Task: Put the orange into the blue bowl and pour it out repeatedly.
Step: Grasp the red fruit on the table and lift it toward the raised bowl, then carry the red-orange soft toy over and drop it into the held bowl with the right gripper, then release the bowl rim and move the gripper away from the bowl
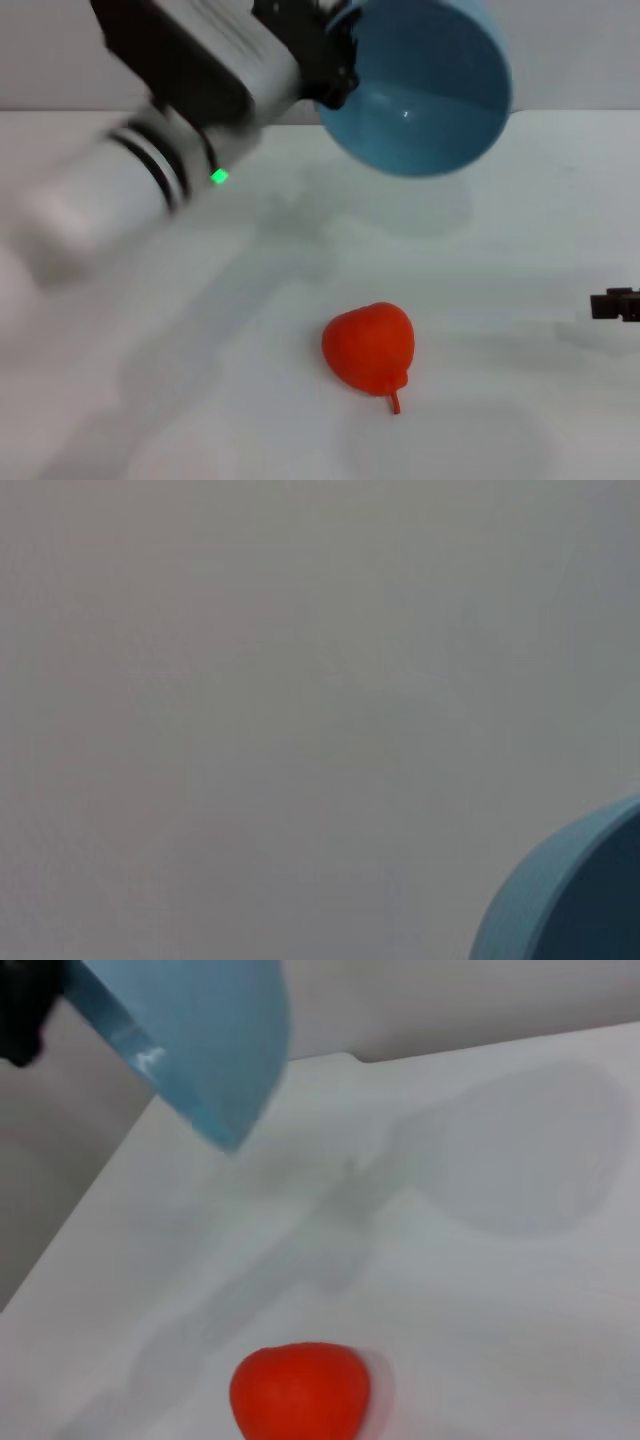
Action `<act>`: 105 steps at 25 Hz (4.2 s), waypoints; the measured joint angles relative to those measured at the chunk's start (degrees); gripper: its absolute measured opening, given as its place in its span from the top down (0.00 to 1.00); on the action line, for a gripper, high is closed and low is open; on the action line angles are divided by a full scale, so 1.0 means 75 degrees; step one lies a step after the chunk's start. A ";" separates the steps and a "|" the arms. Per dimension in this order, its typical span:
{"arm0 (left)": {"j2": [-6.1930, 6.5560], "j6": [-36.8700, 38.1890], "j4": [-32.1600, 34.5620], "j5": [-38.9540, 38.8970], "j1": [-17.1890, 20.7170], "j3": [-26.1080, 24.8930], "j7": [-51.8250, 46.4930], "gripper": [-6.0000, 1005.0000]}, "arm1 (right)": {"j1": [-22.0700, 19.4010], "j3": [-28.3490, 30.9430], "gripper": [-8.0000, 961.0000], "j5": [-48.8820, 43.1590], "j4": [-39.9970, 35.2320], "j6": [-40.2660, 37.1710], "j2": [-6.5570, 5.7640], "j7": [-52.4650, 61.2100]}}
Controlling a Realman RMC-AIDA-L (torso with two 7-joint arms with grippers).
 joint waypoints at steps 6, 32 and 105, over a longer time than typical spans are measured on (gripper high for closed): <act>0.0055 0.6494 -0.0777 -0.0202 -0.1447 -0.3961 -0.2089 1.00 | 0.0249 -0.0726 0.53 -0.0001 0.0094 0.0200 0.0025 -0.0031; 0.0077 1.1288 -0.0366 0.2971 -0.1427 -0.6638 -0.4808 0.99 | 0.2346 -0.4651 0.41 0.0977 0.2978 0.3567 0.0238 -0.1535; -0.0077 0.9852 -0.2791 0.2978 -0.4786 -0.1964 -0.6728 0.99 | 0.0640 -0.4013 0.50 0.1968 -0.1056 0.0919 0.0182 -0.0932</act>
